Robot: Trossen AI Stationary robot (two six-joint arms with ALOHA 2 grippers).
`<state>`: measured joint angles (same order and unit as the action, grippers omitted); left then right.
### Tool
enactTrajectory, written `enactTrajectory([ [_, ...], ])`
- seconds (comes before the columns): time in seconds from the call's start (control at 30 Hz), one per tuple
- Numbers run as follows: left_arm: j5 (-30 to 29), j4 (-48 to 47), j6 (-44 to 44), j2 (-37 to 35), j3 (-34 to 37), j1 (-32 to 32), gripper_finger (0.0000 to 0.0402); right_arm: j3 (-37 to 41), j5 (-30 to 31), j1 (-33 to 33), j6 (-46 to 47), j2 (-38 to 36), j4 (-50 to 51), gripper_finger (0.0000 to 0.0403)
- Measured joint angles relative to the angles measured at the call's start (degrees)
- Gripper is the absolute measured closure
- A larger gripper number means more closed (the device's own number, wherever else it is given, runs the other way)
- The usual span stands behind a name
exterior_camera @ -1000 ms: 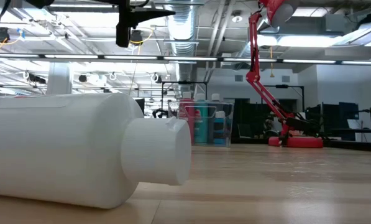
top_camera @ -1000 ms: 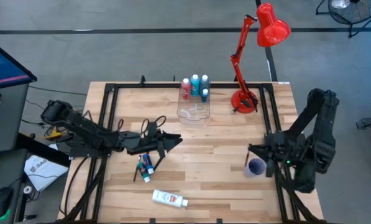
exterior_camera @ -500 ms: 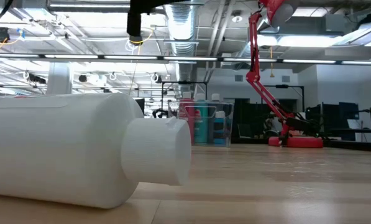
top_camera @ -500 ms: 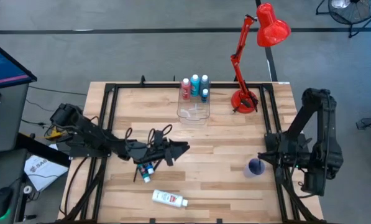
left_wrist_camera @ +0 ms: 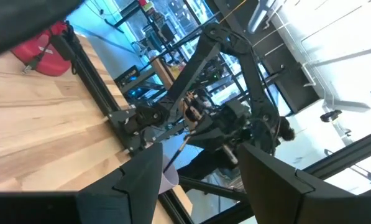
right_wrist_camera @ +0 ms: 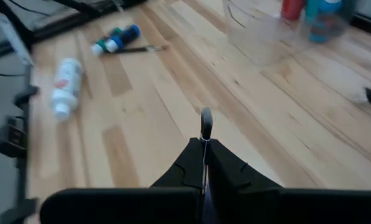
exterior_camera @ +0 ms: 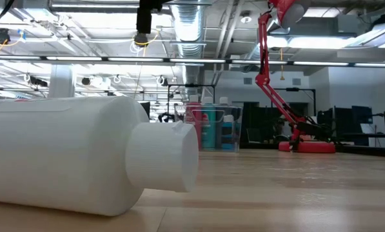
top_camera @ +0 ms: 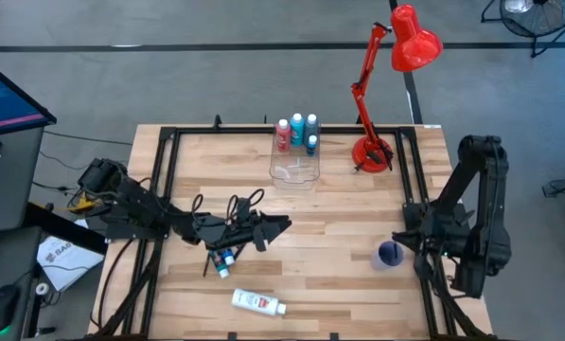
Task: Pick & Place Paint Supplies
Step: Put the silver paintbrush into the purple cup, then put the white paint bottle into the transparent bin
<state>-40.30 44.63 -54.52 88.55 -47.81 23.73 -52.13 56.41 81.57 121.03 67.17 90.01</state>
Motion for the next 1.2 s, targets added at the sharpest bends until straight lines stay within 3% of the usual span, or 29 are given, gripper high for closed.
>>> enactTrajectory([
  [0.27, 0.0, 0.0, -0.2, 0.0, 0.0, 0.0, 0.0197, 2.1, -5.7, 2.5, 4.1, 2.6, 0.0, 0.0399],
  [0.73, -0.4, 0.0, -0.2, 0.0, 0.0, 0.0, 0.0197, 2.1, -5.9, 3.2, 4.1, 2.6, -0.9, 0.0374],
  [1.2, -0.4, 0.0, -0.2, 0.0, 0.0, 0.0, 0.0197, 2.1, -7.1, 3.2, 4.0, 2.6, -1.9, 0.0314],
])
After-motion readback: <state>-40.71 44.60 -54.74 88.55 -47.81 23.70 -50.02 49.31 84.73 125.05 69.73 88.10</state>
